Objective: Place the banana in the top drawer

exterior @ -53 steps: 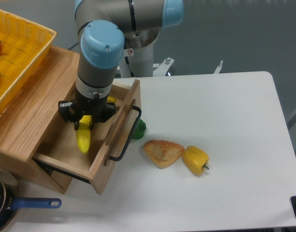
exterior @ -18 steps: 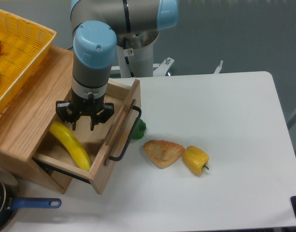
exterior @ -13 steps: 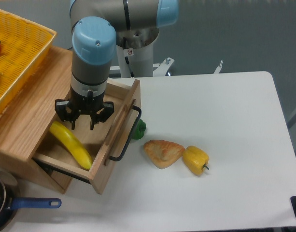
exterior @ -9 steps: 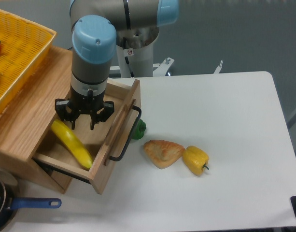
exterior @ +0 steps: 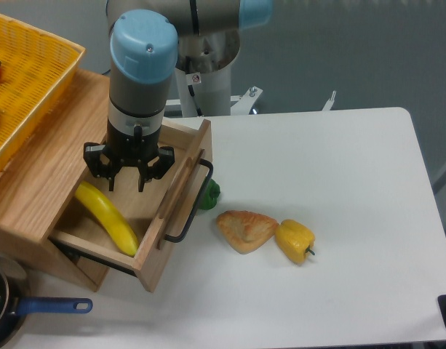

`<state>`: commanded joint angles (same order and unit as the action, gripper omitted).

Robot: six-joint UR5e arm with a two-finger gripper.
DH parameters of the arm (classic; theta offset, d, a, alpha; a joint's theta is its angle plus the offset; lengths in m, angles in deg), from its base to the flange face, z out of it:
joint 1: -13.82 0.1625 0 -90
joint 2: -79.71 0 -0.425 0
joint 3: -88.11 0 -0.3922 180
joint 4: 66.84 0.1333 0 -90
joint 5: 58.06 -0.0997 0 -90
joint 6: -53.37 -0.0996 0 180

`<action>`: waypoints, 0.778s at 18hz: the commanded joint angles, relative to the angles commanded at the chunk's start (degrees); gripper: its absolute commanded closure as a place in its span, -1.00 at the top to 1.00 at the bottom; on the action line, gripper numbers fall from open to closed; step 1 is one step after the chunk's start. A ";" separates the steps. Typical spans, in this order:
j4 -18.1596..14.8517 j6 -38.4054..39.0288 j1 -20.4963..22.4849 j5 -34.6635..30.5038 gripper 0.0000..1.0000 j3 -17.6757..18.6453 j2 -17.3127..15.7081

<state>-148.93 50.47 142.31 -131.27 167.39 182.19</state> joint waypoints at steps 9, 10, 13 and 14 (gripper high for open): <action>0.00 -1.05 2.72 0.09 0.07 -0.35 -1.40; 0.00 -1.32 2.90 0.09 0.07 -0.35 -1.75; 0.00 -2.28 4.12 0.00 0.07 -0.18 -2.98; 0.00 -2.89 4.57 0.00 0.10 0.00 -3.34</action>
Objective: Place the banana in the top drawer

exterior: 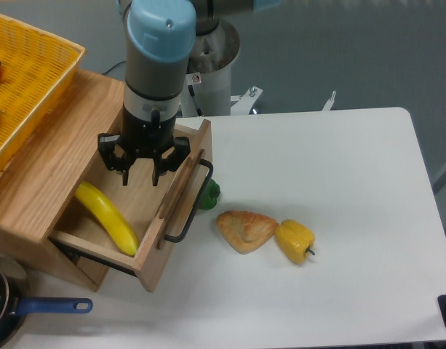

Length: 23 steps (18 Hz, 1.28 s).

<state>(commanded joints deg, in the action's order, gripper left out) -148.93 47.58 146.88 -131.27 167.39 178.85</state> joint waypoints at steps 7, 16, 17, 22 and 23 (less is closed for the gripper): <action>-0.26 -2.73 2.03 -2.81 0.13 0.88 -1.58; -0.88 -9.15 6.77 -6.50 1.00 2.81 -5.10; -0.79 -9.84 7.47 -6.50 1.00 3.25 -5.36; -0.79 -19.15 11.42 -7.03 1.00 5.01 -7.56; -0.88 -20.38 11.78 -7.90 1.00 5.36 -7.65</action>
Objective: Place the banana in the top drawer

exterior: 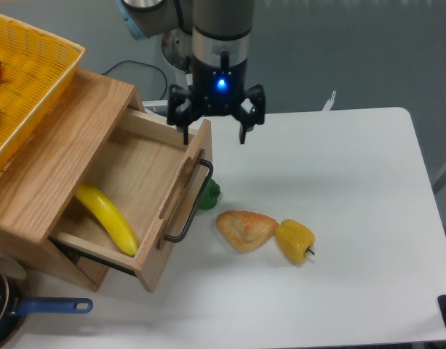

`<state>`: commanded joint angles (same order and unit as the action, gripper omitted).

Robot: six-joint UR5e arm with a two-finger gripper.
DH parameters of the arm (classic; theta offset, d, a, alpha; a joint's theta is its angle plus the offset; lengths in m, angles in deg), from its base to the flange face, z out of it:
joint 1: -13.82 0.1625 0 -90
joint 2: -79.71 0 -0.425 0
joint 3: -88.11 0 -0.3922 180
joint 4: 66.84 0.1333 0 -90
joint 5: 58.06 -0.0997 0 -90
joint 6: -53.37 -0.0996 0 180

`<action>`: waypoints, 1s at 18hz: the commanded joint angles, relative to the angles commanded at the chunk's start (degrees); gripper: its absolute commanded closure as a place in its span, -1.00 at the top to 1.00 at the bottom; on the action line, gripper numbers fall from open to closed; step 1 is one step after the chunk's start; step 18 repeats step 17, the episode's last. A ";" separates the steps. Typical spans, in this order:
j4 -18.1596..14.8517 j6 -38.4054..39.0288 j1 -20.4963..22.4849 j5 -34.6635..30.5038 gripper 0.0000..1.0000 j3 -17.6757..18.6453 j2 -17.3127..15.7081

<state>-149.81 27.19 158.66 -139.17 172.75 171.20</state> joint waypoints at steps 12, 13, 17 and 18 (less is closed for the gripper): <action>-0.26 -16.88 6.06 -1.94 1.00 3.17 -1.94; -0.26 -17.93 6.59 -2.03 1.00 3.43 -1.93; -0.09 -20.14 8.44 -1.94 1.00 4.66 -2.11; -0.09 -20.14 8.44 -1.94 1.00 4.66 -2.11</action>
